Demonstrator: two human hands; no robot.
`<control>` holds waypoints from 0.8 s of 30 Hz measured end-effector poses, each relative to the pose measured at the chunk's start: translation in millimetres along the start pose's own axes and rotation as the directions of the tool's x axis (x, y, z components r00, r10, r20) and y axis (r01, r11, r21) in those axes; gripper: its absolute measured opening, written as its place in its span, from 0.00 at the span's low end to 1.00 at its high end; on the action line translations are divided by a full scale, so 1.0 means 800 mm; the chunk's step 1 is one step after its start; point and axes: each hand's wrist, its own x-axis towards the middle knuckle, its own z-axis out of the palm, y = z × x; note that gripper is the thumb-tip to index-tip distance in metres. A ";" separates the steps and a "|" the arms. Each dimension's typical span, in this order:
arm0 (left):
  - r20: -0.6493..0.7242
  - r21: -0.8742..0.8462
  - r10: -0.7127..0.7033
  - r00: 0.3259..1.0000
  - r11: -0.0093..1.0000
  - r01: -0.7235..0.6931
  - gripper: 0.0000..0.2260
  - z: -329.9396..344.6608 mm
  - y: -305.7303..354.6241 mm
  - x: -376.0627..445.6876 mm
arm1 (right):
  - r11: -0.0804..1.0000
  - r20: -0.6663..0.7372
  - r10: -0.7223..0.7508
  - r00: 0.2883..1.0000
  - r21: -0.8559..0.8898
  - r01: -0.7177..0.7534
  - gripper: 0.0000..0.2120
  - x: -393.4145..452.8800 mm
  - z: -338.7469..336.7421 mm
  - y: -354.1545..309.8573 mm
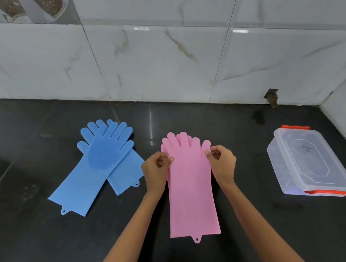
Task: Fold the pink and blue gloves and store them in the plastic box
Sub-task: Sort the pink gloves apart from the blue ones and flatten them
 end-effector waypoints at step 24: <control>0.136 0.136 -0.197 0.971 0.975 0.178 0.17 0.010 -0.002 0.041 | 0.982 0.153 0.118 0.981 -0.166 -0.092 0.11 0.015 0.000 0.029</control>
